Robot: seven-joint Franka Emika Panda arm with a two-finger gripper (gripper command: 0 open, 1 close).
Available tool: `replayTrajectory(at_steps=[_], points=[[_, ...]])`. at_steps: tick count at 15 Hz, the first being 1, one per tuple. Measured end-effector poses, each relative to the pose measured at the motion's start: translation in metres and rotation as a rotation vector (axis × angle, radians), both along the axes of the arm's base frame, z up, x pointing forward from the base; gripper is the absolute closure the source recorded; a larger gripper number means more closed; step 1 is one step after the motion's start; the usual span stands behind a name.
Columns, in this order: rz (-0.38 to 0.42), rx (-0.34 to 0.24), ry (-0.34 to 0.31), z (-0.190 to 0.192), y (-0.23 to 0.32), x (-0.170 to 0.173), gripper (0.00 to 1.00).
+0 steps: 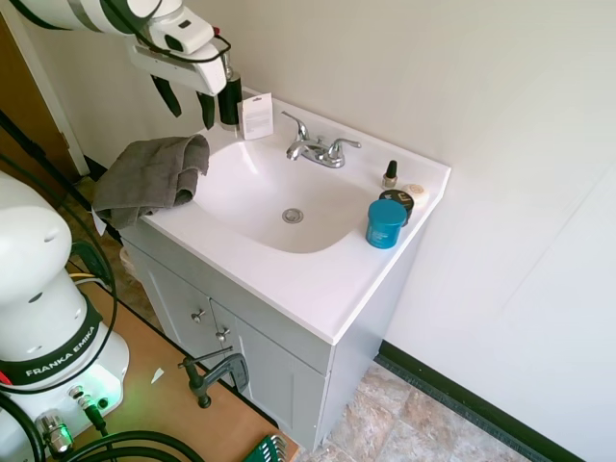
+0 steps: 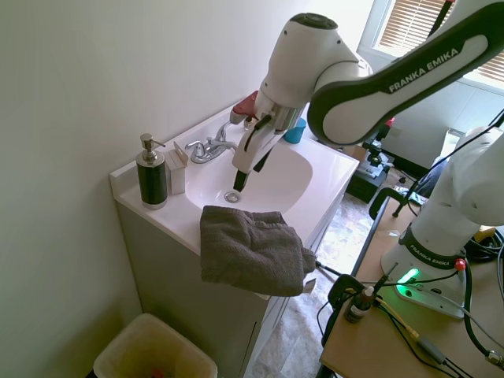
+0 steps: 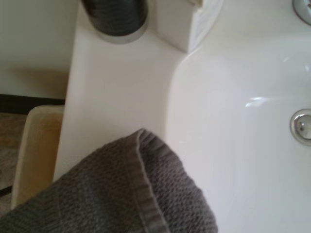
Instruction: Sanitize the sink
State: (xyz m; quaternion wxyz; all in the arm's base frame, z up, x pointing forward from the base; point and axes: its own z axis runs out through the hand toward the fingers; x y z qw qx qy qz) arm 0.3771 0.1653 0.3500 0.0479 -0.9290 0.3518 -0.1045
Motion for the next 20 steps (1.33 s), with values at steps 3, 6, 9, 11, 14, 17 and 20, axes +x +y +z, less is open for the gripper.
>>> replayTrajectory(at_steps=[3,6,9,11,14,17,20], points=[[0.017,0.002,0.011,-0.032,0.025,-0.022,0.00],[0.041,-0.001,0.023,-0.058,0.055,-0.036,0.00],[0.049,-0.028,0.043,-0.084,0.066,-0.045,0.00],[0.049,-0.045,0.050,-0.100,0.064,-0.045,0.00],[0.050,-0.056,0.044,-0.111,0.065,-0.046,1.00],[0.048,-0.058,0.042,-0.111,0.065,-0.046,1.00],[0.027,-0.045,0.054,-0.111,0.063,-0.044,1.00]])
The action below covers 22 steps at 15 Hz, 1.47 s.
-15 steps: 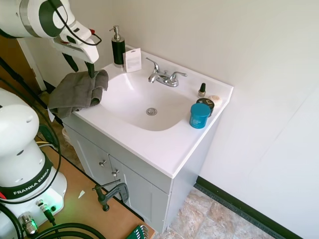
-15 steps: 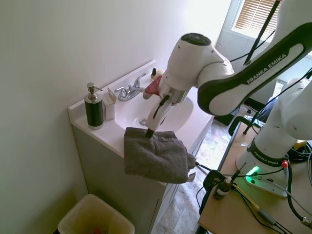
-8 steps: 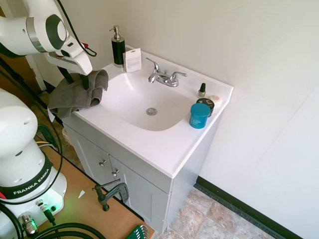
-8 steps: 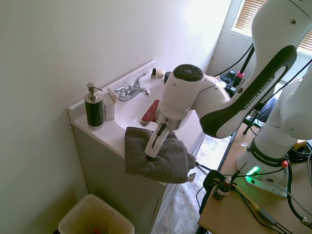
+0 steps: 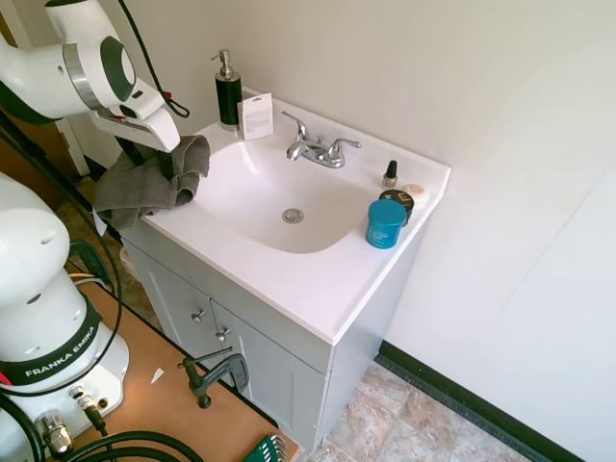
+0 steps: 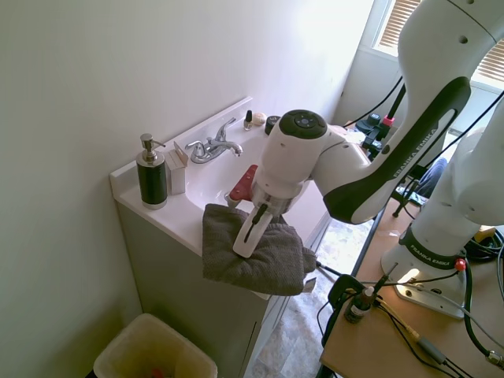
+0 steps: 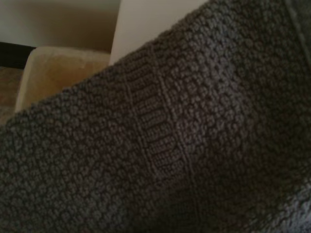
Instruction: Sanitize the sink
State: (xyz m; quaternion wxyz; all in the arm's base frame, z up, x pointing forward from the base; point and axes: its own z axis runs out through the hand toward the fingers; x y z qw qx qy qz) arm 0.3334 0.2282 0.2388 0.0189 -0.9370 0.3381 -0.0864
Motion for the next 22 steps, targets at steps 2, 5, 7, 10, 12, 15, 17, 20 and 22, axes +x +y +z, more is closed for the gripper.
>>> replayTrajectory(at_steps=[2,5,7,10,12,15,17,20,22], points=[[-0.012,0.002,0.003,0.000,-0.003,0.002,1.00],[-0.079,0.014,0.013,0.000,-0.015,0.011,1.00],[-0.162,0.025,0.027,0.001,-0.031,0.027,1.00],[-0.303,0.057,0.064,0.001,-0.059,0.072,1.00],[-0.392,0.080,0.131,-0.012,-0.085,0.097,1.00],[-0.505,0.157,0.279,-0.047,-0.115,0.129,1.00],[-0.523,0.187,0.357,-0.055,-0.128,0.138,1.00],[-0.464,0.133,0.375,-0.072,-0.145,0.133,1.00],[-0.410,0.090,0.356,-0.078,-0.157,0.127,1.00]])
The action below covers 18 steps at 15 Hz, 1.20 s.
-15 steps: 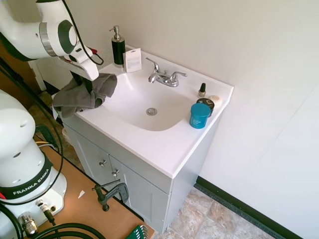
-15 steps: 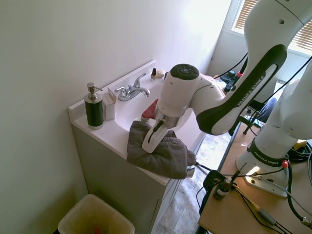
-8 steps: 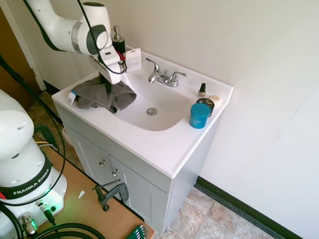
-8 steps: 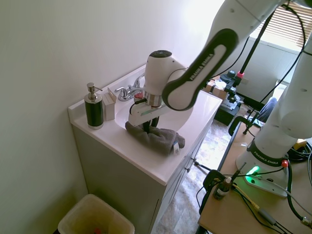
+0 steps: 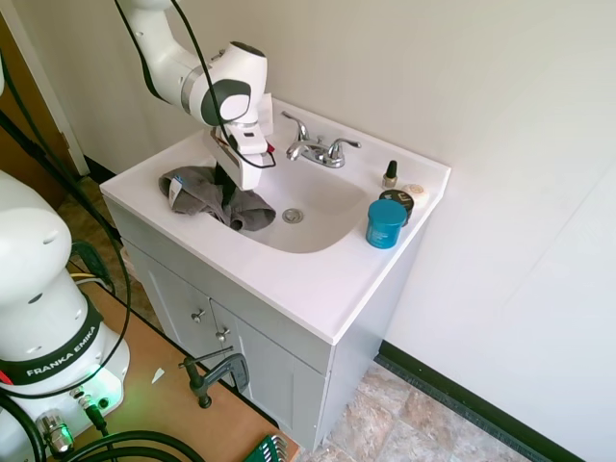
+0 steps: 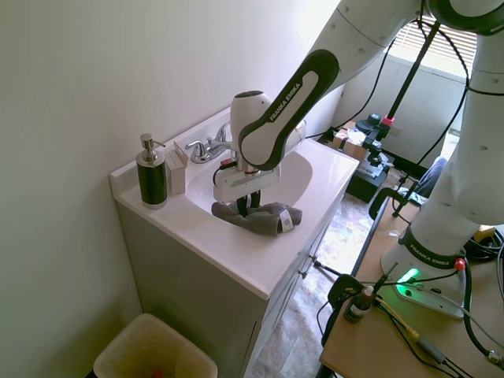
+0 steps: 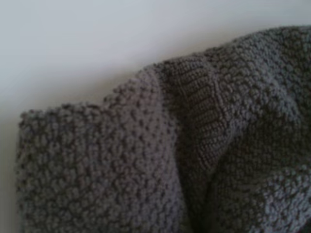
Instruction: Sanitize the sink
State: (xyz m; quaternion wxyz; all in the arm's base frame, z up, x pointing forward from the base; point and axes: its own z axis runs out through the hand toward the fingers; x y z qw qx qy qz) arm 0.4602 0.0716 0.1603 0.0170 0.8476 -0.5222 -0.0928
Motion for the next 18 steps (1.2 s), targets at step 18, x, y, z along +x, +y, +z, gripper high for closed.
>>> replayTrajectory(at_steps=[18], points=[[0.360,-0.342,-0.188,-0.029,-0.119,0.009,1.00]])
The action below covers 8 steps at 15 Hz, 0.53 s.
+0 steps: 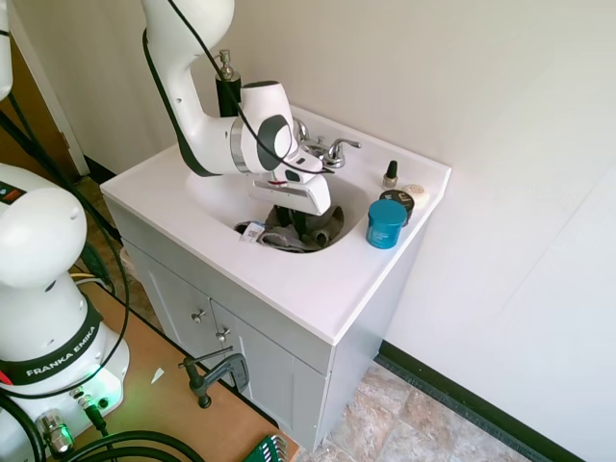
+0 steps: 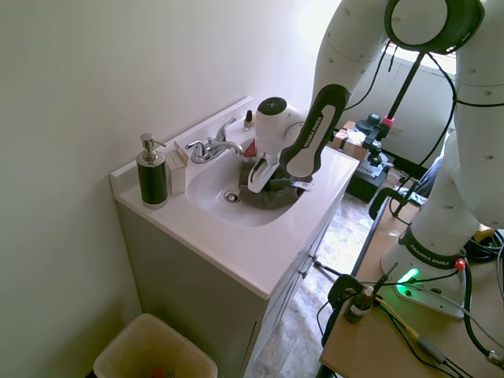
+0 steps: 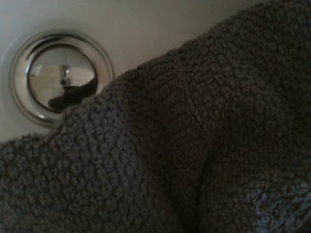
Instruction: Sanitize the sink
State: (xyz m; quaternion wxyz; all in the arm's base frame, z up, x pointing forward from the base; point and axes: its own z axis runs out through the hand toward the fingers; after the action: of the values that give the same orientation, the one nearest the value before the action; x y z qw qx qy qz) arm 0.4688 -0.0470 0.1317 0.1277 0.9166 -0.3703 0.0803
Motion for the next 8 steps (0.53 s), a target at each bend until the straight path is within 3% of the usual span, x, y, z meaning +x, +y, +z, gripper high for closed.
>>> replayTrajectory(at_steps=[4,8], points=[[0.097,-0.069,-0.074,-0.003,-0.008,0.003,1.00],[0.147,-0.104,-0.207,-0.009,-0.013,-0.001,1.00]])
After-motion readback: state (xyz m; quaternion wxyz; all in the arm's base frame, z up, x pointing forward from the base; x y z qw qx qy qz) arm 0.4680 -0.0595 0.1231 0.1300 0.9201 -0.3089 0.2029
